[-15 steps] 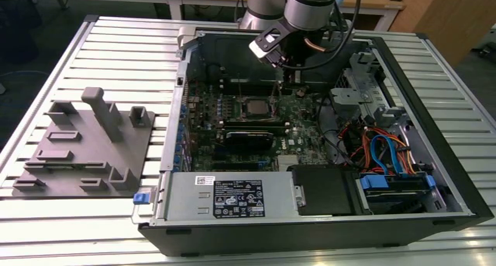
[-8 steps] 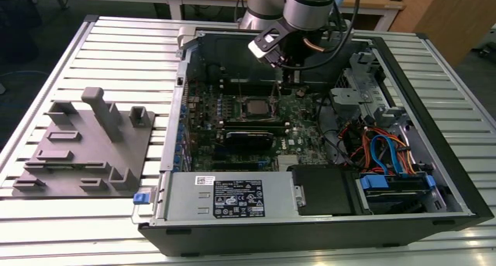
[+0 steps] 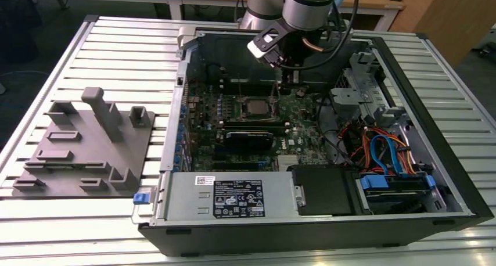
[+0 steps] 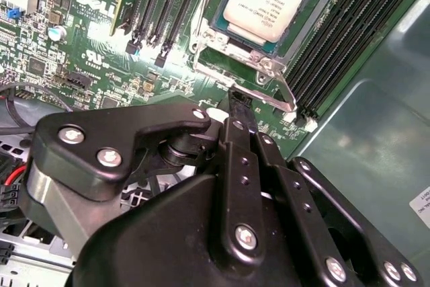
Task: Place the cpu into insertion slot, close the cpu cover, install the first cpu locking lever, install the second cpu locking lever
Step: 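Close the cpu cover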
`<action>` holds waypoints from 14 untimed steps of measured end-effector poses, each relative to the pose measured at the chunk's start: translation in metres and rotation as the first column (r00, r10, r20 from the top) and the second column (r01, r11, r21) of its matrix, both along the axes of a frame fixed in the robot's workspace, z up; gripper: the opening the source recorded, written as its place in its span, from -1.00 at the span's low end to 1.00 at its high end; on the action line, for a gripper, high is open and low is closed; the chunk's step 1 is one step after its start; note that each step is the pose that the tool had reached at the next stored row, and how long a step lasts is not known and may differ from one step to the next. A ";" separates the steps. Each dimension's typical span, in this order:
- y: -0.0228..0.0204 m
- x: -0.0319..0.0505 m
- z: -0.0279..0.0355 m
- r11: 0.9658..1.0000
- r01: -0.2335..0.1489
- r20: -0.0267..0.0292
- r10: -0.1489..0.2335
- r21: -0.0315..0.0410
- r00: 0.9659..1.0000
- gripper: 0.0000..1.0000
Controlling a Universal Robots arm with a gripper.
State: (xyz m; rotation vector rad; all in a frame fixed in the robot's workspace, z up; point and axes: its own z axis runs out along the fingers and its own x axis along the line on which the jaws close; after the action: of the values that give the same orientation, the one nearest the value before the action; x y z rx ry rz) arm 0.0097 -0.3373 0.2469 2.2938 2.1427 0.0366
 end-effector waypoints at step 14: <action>0.0000 -0.0025 -0.0005 1.000 0.000 0.000 0.000 0.000 1.000 -0.80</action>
State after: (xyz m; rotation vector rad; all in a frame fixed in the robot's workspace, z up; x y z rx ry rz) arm 0.0072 -0.3373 0.2464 2.2939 2.1428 0.0366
